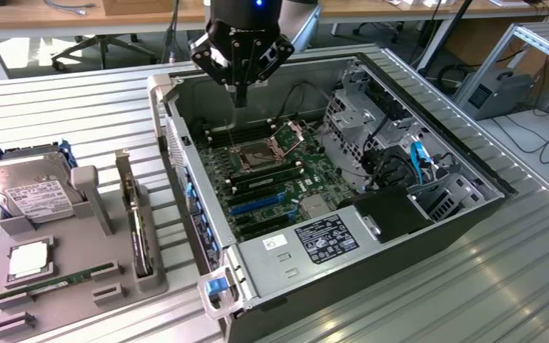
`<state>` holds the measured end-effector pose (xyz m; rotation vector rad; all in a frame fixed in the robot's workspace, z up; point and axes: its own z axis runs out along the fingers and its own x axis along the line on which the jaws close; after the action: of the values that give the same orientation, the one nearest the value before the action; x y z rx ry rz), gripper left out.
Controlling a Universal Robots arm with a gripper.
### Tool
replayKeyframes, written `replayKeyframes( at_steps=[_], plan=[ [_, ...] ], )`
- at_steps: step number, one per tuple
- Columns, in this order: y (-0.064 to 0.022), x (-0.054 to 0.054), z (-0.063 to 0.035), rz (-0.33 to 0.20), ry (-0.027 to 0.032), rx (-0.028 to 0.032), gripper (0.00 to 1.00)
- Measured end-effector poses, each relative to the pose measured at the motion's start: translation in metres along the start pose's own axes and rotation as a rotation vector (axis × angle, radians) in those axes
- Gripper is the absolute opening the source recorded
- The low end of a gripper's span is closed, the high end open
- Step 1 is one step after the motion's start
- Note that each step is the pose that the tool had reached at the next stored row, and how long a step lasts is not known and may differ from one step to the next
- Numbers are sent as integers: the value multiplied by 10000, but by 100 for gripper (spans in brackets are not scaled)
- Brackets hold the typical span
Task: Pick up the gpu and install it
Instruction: 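Reach for the gpu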
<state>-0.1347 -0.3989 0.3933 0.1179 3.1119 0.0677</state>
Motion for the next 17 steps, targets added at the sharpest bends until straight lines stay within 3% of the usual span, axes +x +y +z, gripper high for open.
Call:
replayKeyframes(
  at_steps=[17],
  plan=[
    [-4,40,-1,0,0,0,11]
  ],
)
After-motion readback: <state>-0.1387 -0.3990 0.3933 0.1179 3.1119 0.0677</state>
